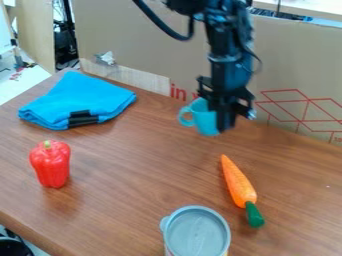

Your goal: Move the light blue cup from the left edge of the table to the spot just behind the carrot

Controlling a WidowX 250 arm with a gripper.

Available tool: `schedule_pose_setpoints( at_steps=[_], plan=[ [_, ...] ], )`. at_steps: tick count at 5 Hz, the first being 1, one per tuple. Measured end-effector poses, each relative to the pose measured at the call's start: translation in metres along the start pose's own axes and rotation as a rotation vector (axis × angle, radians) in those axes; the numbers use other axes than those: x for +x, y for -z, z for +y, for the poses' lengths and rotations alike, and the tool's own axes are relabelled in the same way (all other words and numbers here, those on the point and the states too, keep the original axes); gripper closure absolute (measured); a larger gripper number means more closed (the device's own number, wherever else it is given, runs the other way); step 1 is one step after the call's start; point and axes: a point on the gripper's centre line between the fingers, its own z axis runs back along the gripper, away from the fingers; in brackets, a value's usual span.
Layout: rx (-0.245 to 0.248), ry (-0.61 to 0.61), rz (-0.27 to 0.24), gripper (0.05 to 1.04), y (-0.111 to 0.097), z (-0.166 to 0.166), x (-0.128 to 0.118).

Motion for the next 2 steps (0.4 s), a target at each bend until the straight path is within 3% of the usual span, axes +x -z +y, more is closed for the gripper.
schedule_pose_setpoints(
  at_steps=[1, 2],
  plan=[
    [-0.009, 0.021, 0.0, 0.975, 0.0168, -0.0078, -0.0056],
    [0.011, 0.018, -0.016, 0.975, 0.0193, -0.0041, -0.0041]
  ],
)
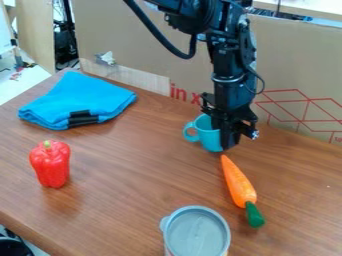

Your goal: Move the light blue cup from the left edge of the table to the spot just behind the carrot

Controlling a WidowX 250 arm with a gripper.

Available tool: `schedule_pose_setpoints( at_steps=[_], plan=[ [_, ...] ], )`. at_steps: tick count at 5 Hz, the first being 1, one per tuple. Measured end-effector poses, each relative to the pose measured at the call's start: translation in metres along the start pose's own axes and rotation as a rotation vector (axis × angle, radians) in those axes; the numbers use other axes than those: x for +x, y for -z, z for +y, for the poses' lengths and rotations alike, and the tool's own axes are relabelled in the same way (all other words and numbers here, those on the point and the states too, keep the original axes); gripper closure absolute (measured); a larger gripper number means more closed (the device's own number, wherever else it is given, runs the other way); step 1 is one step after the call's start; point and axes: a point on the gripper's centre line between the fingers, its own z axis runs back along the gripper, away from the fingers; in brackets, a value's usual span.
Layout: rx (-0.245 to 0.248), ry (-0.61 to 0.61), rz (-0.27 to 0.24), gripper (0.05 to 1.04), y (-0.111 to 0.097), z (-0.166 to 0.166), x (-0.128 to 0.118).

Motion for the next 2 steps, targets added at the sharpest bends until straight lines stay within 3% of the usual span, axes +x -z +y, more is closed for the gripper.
schedule_pose_setpoints(
  at_steps=[2],
  plan=[
    [0.035, -0.039, -0.021, 0.975, 0.0, 0.017, -0.001]
  ],
)
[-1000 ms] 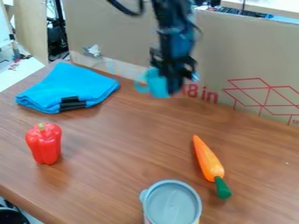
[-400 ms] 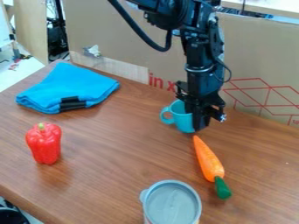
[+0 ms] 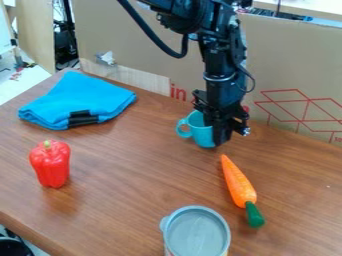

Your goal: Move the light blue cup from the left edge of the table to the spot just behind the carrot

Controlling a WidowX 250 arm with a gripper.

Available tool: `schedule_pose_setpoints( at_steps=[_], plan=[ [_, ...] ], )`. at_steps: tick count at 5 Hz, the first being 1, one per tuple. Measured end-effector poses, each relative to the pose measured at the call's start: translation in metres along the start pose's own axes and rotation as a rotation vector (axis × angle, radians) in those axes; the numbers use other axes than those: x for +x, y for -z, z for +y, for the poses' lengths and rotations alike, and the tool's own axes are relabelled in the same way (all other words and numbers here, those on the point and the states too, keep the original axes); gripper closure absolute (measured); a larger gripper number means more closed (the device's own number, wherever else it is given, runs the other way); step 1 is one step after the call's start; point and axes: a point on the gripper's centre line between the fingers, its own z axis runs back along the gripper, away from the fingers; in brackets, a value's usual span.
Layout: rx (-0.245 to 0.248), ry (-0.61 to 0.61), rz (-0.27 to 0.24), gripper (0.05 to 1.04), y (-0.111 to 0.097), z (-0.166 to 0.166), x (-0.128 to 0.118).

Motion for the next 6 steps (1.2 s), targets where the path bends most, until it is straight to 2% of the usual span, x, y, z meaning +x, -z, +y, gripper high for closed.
schedule_pose_setpoints(
  at_steps=[1, 2, 3, 4, 5, 6],
  plan=[
    [0.002, -0.025, 0.066, 0.975, 0.01, 0.005, -0.003],
    [0.007, -0.039, 0.104, 0.976, 0.013, 0.007, -0.006],
    [-0.003, -0.042, 0.117, 0.955, 0.014, 0.006, -0.007],
    [-0.021, -0.08, 0.089, 0.748, 0.015, 0.008, -0.016],
    [0.008, -0.146, -0.049, 0.448, -0.022, 0.017, -0.012],
    [0.018, -0.189, -0.081, 0.15, -0.04, 0.014, -0.018]
  ],
)
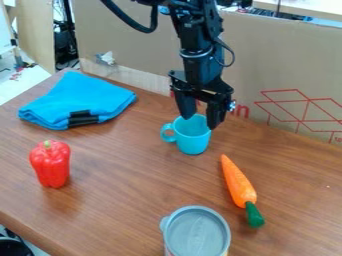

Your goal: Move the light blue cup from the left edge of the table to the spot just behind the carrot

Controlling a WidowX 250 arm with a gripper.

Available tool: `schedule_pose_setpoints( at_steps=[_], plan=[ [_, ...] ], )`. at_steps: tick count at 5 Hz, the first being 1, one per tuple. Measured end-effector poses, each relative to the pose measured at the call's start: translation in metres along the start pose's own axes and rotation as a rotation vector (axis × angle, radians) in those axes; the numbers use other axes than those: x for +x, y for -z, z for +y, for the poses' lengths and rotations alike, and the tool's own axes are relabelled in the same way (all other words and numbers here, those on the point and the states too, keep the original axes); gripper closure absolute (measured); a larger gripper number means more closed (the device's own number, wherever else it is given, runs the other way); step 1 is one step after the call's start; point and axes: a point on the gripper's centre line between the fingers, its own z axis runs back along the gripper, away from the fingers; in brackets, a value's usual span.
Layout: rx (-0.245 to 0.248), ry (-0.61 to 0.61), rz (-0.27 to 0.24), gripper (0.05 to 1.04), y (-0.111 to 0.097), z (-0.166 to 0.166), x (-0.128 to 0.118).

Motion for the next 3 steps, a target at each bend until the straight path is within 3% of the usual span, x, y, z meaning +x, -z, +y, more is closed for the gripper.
schedule_pose_setpoints(
  at_steps=[1, 2, 3],
  plan=[
    [0.033, -0.044, 0.03, 0.076, -0.022, 0.001, -0.021],
    [0.108, -0.123, 0.113, 0.081, -0.039, 0.008, -0.061],
    [0.109, -0.215, 0.107, 0.083, -0.046, 0.028, -0.082]
  ],
)
